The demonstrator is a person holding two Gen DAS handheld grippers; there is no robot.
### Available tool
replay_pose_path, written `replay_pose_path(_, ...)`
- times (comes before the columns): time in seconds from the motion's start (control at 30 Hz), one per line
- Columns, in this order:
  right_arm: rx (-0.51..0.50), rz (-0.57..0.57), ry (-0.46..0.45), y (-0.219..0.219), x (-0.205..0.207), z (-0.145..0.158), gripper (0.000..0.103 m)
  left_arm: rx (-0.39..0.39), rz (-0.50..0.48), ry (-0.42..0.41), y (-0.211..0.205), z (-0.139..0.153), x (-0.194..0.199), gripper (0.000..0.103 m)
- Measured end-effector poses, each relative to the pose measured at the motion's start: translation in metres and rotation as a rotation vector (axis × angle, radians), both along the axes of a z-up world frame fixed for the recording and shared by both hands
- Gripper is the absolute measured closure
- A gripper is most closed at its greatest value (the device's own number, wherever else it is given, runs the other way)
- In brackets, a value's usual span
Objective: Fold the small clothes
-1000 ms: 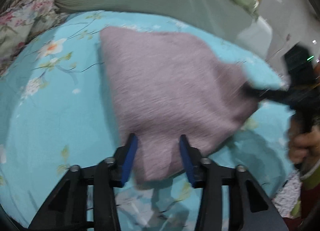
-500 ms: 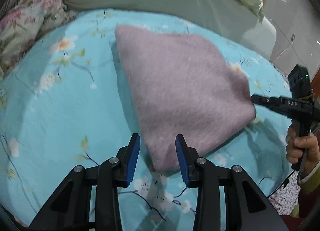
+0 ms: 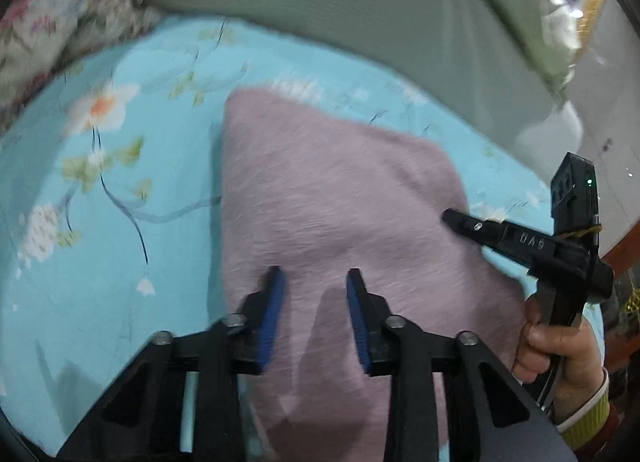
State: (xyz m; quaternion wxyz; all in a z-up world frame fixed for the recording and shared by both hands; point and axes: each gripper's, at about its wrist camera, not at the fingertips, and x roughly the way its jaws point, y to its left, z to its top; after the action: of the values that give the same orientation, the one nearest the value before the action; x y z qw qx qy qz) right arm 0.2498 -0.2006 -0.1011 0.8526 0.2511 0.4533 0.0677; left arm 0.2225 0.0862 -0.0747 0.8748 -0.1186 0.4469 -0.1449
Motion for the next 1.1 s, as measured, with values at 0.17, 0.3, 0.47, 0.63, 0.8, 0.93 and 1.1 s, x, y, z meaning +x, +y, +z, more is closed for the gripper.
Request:
replay_pose_path(0.17, 0.073, -0.031, -0.027, -0.012, -0.001, -0.011, 0.103, 0.036, -0.024, -0.023, -0.001, -0.007, 0.001, 0.084)
replay_pose_path(0.3, 0.06, -0.023, -0.022, -0.011, -0.004, -0.006, 0.103, 0.051, -0.029, -0.027, -0.002, -0.007, 0.001, 0.084)
replay_pose_path(0.47, -0.009, -0.012, 0.001, 0.0, -0.004, 0.005, 0.103, 0.009, -0.017, -0.012, 0.005, -0.002, -0.005, 0.086)
replay_pose_path(0.63, -0.045, 0.032, -0.04, 0.015, -0.006, 0.033, 0.099, -0.042, -0.022, -0.039, 0.012, 0.015, -0.031, 0.086)
replay_pose_path(0.8, -0.016, 0.077, -0.072, 0.023, -0.021, 0.053, 0.099, -0.064, -0.079, -0.062, 0.007, 0.024, -0.063, 0.086)
replay_pose_path(0.93, -0.053, 0.084, -0.053, 0.028, -0.051, 0.052, 0.099, -0.076, -0.122, -0.044, 0.003, 0.015, -0.079, 0.086)
replay_pose_path(1.1, -0.001, 0.042, -0.014, 0.009, -0.064, 0.03, 0.1, -0.052, -0.116, 0.013, 0.003, -0.006, -0.08, 0.086)
